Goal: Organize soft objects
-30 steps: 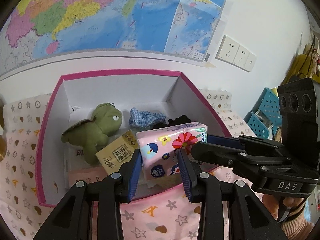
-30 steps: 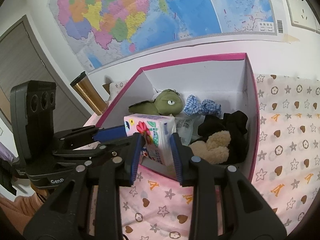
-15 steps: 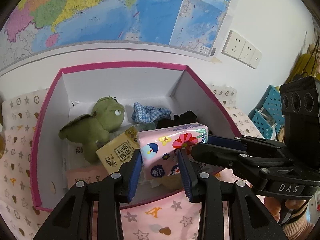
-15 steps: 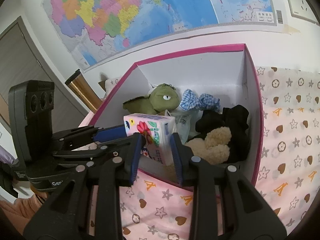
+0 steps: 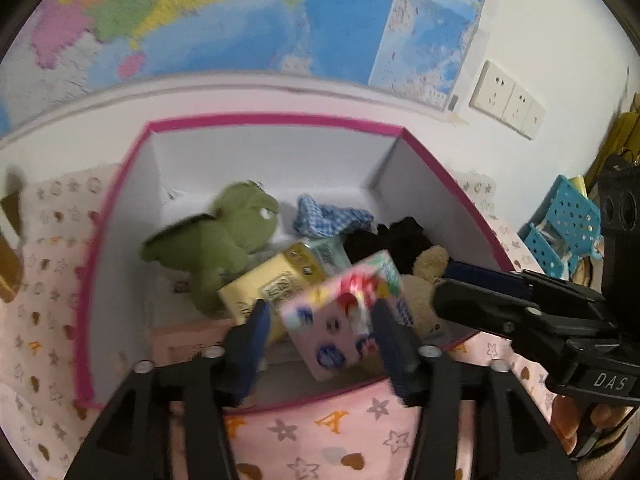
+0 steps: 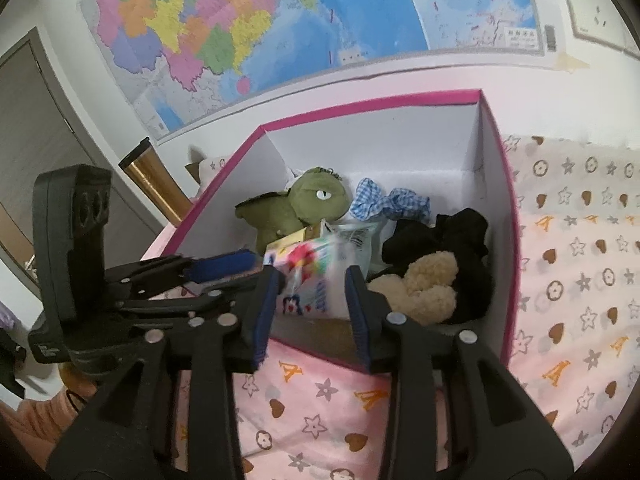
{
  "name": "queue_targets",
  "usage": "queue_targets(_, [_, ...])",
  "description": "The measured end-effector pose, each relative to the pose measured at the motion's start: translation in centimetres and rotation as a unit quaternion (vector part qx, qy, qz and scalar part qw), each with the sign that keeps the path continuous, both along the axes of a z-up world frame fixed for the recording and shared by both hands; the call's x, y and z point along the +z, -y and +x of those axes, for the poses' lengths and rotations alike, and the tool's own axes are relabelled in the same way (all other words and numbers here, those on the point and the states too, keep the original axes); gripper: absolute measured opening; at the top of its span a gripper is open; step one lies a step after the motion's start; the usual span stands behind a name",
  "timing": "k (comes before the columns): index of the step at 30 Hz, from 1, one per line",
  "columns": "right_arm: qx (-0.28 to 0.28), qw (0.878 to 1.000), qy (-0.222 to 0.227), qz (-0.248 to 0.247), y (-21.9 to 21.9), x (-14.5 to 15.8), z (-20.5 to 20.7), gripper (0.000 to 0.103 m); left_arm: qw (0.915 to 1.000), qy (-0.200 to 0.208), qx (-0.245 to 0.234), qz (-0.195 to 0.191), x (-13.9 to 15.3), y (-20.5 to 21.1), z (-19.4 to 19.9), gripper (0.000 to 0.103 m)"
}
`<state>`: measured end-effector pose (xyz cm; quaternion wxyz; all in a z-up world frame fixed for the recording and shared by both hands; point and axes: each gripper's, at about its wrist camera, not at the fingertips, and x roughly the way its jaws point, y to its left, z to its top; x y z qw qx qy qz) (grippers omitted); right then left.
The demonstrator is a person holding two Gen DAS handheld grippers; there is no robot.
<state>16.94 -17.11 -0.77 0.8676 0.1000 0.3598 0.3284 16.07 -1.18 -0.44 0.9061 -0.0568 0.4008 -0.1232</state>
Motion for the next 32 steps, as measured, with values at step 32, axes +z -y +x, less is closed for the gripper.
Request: queue_targets(32, [-0.067,0.987,0.111,-0.092,-1.6,-2.9,-12.7,0.088,0.9845,0.093,0.114,0.094,-1.4,-2.5,-14.2,0.103])
